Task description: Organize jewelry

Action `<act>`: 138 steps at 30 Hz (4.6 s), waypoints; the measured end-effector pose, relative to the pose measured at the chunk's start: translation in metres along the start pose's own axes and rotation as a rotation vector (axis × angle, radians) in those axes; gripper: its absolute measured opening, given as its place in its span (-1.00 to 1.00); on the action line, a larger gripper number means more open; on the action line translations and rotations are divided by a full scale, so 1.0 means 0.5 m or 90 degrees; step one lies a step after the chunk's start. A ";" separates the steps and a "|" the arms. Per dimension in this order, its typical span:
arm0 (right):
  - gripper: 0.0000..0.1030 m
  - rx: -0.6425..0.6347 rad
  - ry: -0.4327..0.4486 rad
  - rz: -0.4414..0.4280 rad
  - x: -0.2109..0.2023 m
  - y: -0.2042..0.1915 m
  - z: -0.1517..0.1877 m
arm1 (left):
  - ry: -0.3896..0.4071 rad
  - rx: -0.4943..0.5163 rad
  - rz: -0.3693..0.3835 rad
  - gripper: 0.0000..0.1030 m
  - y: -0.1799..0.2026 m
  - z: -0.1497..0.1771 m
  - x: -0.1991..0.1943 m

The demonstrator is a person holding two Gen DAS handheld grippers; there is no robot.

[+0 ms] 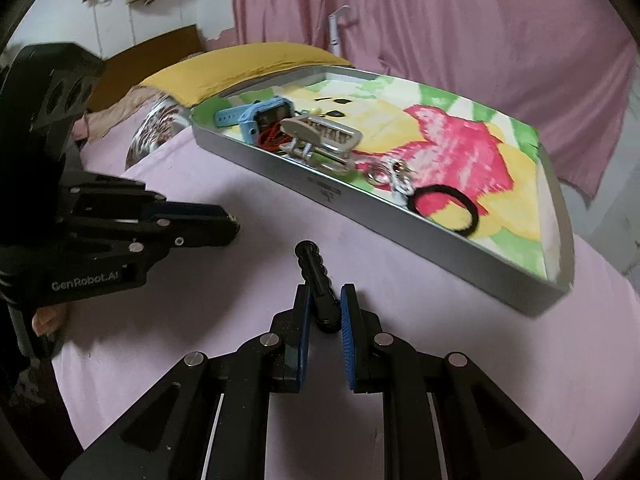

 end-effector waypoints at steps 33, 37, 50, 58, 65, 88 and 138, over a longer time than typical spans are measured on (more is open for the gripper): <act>-0.75 0.041 0.370 0.193 -0.127 0.045 -0.104 | 0.342 0.024 -0.064 -0.82 0.059 -0.125 -0.100; -0.75 0.036 0.388 0.207 -0.115 0.057 -0.130 | 0.365 0.027 -0.074 -0.82 0.052 -0.144 -0.089; -0.75 0.064 0.383 0.229 -0.069 0.084 -0.143 | 0.373 0.042 -0.089 -0.82 0.048 -0.182 -0.027; -0.75 0.081 0.319 0.218 -0.034 0.104 -0.143 | 0.306 0.030 -0.083 -0.82 0.040 -0.180 0.019; -0.75 0.099 0.254 0.202 -0.001 0.117 -0.132 | 0.228 0.000 -0.068 -0.82 0.023 -0.172 0.055; -0.75 0.110 0.083 0.138 0.091 0.129 -0.113 | 0.126 0.019 -0.106 -0.82 0.013 -0.164 0.101; 0.08 0.155 0.198 0.183 0.014 0.154 -0.104 | 0.200 -0.025 -0.119 0.35 -0.010 -0.159 0.055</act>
Point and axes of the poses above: each gripper's, at about its wrist camera, not at the fingertips, and x roughly the way its jaws point, y to its right, z to its underside, the point moved 1 cm from there along x, roughly the way its jaws point, and after that the axes turned 13 degrees about y, right-handed, at the moved point
